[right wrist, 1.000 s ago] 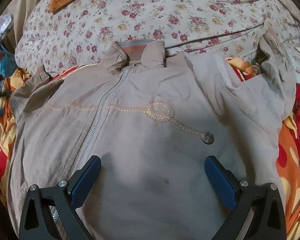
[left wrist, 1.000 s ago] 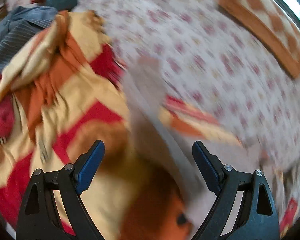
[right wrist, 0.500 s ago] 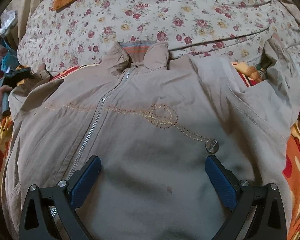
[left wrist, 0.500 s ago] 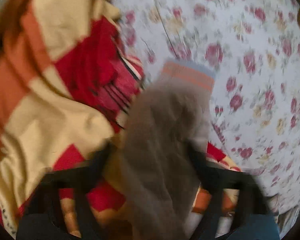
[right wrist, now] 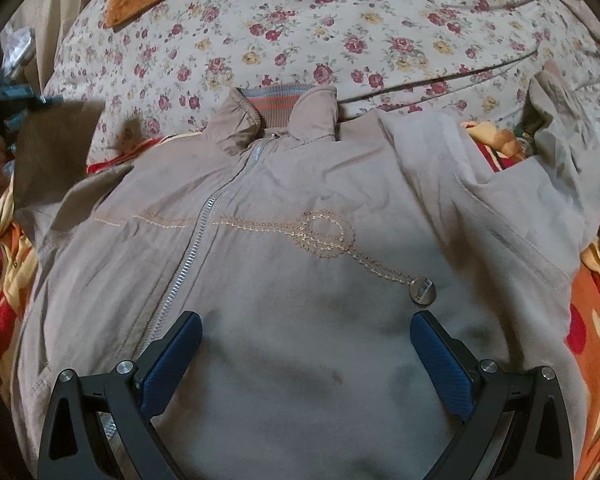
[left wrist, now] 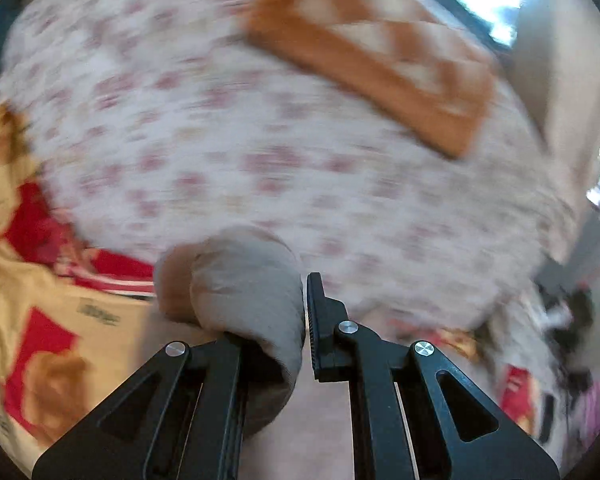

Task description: Fold large clothes

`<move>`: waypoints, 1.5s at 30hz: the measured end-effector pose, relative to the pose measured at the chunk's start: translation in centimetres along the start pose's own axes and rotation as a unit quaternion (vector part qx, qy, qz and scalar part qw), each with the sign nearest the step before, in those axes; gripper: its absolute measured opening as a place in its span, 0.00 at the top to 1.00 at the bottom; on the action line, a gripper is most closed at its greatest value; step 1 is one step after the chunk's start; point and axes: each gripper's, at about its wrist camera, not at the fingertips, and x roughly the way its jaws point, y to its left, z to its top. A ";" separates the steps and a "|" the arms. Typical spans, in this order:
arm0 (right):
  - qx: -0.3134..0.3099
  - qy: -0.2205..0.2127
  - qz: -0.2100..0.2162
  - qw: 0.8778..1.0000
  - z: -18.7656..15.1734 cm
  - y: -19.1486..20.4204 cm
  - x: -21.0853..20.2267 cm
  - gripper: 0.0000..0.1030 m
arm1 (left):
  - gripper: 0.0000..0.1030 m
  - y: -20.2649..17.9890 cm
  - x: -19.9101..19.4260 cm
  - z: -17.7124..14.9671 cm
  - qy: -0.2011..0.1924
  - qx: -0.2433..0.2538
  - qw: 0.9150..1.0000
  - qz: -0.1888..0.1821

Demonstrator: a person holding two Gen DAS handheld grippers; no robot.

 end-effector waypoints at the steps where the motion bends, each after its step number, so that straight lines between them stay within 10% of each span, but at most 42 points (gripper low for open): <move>1: 0.009 0.000 0.005 1.000 0.0 -0.2 -0.3 0.00 | 0.94 -1.9 0.2 -0.4 0.003 0.016 1.000 -0.014; 5: 0.073 -0.018 0.035 0.997 0.4 -2.3 -2.4 0.00 | 0.88 -9.3 2.9 -6.4 0.055 0.037 0.995 -0.074; 7: 0.105 -0.033 0.039 0.993 0.6 -3.8 -3.5 0.00 | 0.41 -11.9 6.1 -10.9 0.104 0.037 0.990 -0.092; 9: 0.126 -0.043 0.035 0.990 0.7 -5.0 -4.2 0.00 | 0.25 -13.5 10.0 -15.6 0.170 0.027 0.981 -0.088; 11: 0.136 -0.043 0.029 0.989 0.7 -5.6 -4.4 0.00 | 0.25 -14.4 12.7 -19.2 0.230 0.033 0.971 -0.060; 17: 0.143 -0.042 0.033 0.988 0.4 -6.0 -5.1 0.00 | 0.25 -14.9 7.1 -18.7 0.200 0.108 0.974 -0.020; 22: 0.114 -0.044 0.032 0.992 0.6 -4.5 -4.8 0.00 | 0.25 -9.5 0.9 -18.0 0.099 0.169 0.968 0.155; 27: 0.118 -0.032 0.057 0.991 2.9 -3.4 -3.6 0.00 | 0.25 -0.6 2.0 -17.6 0.072 0.087 0.951 0.288; 30: 0.113 -0.029 0.069 0.991 5.1 -2.5 -2.0 0.05 | 0.25 3.8 3.7 -17.4 0.109 0.017 0.948 0.300; 31: 0.110 -0.009 0.064 0.992 5.9 -2.1 -0.6 0.13 | 0.25 4.8 4.0 -17.3 0.113 -0.008 0.950 0.290; 32: 0.107 0.016 0.059 0.992 6.4 -1.8 0.8 0.42 | 0.25 5.4 3.9 -17.2 0.108 -0.028 0.953 0.282; 37: 0.038 0.015 0.052 0.998 7.0 -0.5 1.1 0.69 | 0.25 4.3 3.1 -17.2 0.110 -0.009 0.950 0.291; 42: 0.018 -0.057 -0.038 0.997 7.5 -3.3 -2.6 0.70 | 0.25 5.2 2.6 -17.6 0.124 -0.041 0.951 0.280; 45: 0.041 -0.001 -0.031 0.999 6.9 -5.8 0.6 0.57 | 0.25 4.7 1.5 -18.1 0.130 -0.059 0.950 0.276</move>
